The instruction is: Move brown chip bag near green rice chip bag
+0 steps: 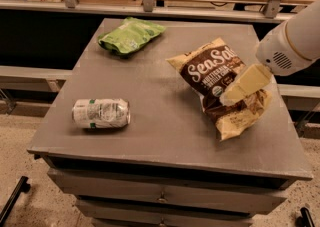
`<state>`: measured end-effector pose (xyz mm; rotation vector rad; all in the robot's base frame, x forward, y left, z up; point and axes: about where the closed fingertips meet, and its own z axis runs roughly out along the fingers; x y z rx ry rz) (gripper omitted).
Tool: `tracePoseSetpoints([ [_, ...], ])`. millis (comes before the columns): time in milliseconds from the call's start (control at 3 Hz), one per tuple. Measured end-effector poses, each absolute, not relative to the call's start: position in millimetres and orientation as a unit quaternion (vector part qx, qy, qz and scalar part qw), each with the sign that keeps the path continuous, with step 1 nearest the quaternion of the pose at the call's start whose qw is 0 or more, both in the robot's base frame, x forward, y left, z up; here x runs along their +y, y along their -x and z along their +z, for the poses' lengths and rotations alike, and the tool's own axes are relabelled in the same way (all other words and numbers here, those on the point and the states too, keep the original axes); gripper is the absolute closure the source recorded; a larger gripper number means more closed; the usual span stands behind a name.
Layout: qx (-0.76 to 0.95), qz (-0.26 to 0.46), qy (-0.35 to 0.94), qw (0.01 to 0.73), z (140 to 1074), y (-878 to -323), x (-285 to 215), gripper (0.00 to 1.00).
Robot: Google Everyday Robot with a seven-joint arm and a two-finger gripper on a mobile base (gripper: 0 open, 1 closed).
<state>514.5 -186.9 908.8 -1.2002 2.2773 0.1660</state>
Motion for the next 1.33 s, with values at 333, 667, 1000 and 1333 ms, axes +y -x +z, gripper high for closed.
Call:
tracePoseSetpoints([
  [333, 0.874, 0.088, 0.406, 0.25, 889.1, -515.8, -191.4, 0.18],
  [667, 0.89, 0.097, 0.379, 0.235, 880.3, -511.7, -198.2, 0.41],
  [1000, 0.89, 0.097, 0.378, 0.234, 880.1, -511.3, -197.2, 0.65],
  [1333, 0.89, 0.097, 0.379, 0.233, 880.1, -511.0, -196.0, 0.88],
])
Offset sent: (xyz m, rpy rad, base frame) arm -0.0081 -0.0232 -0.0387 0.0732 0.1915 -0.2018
